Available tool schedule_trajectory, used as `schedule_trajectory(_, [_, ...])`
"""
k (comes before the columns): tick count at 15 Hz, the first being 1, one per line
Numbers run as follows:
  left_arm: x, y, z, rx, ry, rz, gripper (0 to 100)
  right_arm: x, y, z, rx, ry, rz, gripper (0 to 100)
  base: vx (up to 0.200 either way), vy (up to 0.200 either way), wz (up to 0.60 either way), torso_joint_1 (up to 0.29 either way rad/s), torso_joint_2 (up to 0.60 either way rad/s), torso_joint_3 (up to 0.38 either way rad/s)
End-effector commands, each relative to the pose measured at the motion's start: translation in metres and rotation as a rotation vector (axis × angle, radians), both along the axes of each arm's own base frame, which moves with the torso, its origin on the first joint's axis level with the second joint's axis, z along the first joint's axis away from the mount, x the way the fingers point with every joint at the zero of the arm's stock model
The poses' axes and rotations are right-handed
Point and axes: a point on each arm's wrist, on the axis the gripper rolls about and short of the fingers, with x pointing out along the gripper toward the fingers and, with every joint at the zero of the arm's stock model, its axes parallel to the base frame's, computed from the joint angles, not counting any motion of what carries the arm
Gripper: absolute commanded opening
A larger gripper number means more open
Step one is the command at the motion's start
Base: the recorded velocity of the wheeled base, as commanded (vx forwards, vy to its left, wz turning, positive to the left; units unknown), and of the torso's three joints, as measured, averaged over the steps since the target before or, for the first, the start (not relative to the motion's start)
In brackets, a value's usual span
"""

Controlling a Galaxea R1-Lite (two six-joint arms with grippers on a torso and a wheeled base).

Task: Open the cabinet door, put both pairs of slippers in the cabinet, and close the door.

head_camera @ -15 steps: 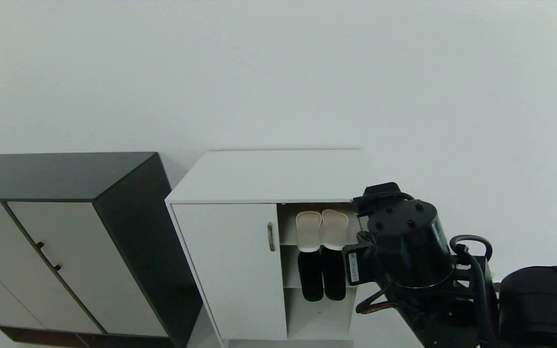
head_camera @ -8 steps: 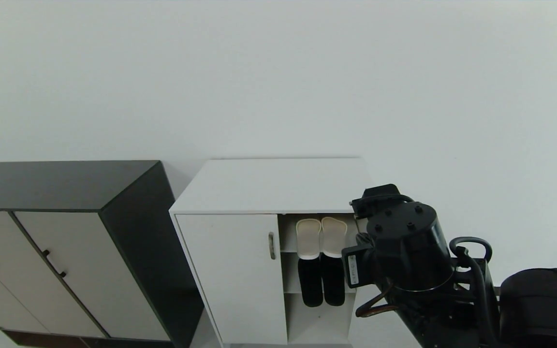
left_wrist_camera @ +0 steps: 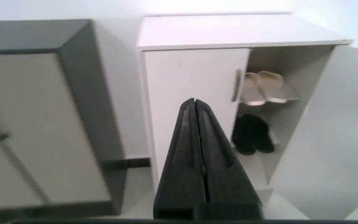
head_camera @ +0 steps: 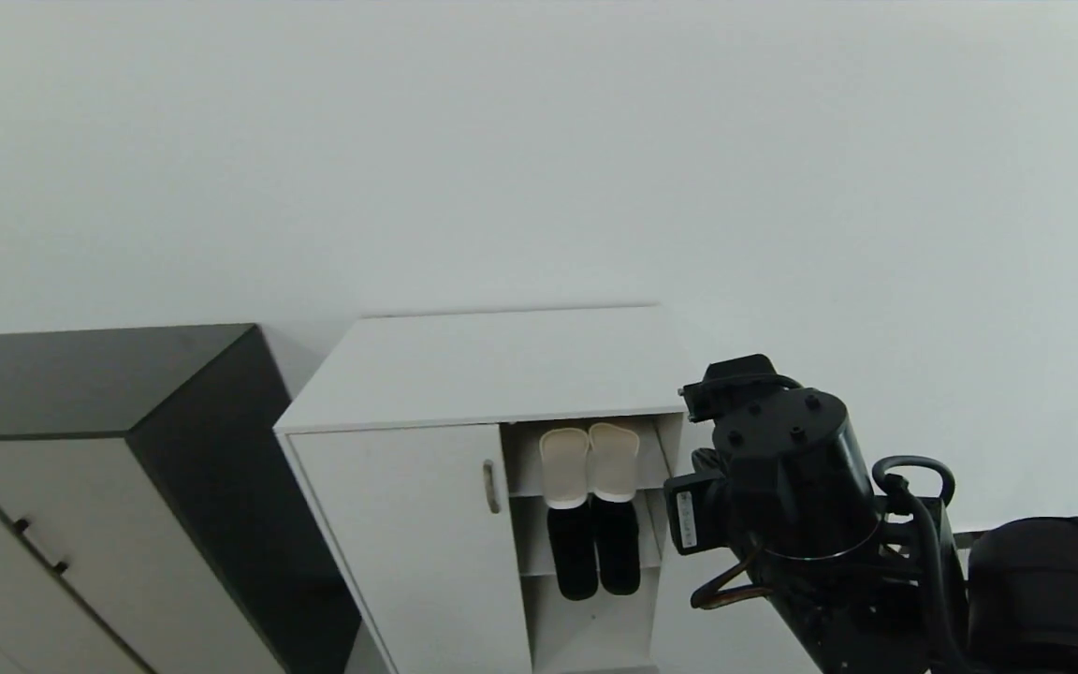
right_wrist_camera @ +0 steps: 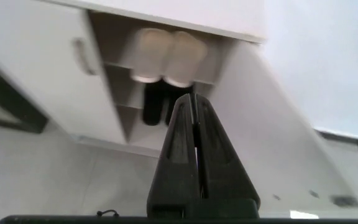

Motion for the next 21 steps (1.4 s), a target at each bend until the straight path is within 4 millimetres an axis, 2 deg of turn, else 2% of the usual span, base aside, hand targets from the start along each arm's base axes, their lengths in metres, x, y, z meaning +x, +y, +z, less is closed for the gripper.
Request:
schedule_trajectory(1, [0.000, 0.000, 0.000, 0.000, 0.000, 0.001, 0, 0.001, -0.001, 0.001, 0.001, -0.002, -0.006, 0, 0.000, 0.000, -0.60, 0.017, 0.00, -0.002])
schedule_trajectory(3, [0.000, 0.000, 0.000, 0.000, -0.001, 0.001, 0, 0.006, -0.004, 0.003, 0.008, -0.006, -0.023, 0, 0.000, 0.000, -0.30, 0.004, 0.00, -0.001])
schedule_trajectory(7, [0.000, 0.000, 0.000, 0.000, -0.001, 0.001, 0, 0.041, -0.035, 0.014, 0.009, -0.031, -0.149, 0, 0.000, 0.000, 0.00, 0.000, 0.00, 0.000])
schedule_trajectory(10, [0.000, 0.000, 0.000, 0.000, -0.001, 0.001, 0, 0.059, -0.060, 0.020, 0.073, 0.006, -0.082, 0, 0.000, 0.000, 0.00, 0.000, 0.00, 0.000])
schedule_trajectory(11, [0.000, 0.000, 0.000, 0.000, -0.001, 0.001, 0, 0.060, -0.061, 0.021, 0.076, 0.007, -0.081, 0, 0.000, 0.000, 0.00, 0.000, 0.00, 0.000])
schedule_trajectory(13, [0.000, 0.000, 0.000, 0.000, -0.001, 0.001, 0, 0.082, -0.079, 0.012, 0.077, 0.035, -0.131, 0, 0.000, 0.000, 0.00, 0.000, 0.00, 0.000])
schedule_trajectory(18, [0.000, 0.000, 0.000, -0.002, -0.001, 0.001, 0, 0.102, -0.081, -0.007, 0.064, 0.078, -0.154, 0, -0.200, 0.000, 0.00, 0.003, 0.00, 0.003])
schedule_trajectory(21, [0.000, 0.000, 0.000, -0.002, -0.001, 0.001, 0, 0.115, -0.078, -0.021, 0.074, 0.056, -0.165, 0, 0.000, 0.000, 0.00, 0.000, 0.00, 0.000])
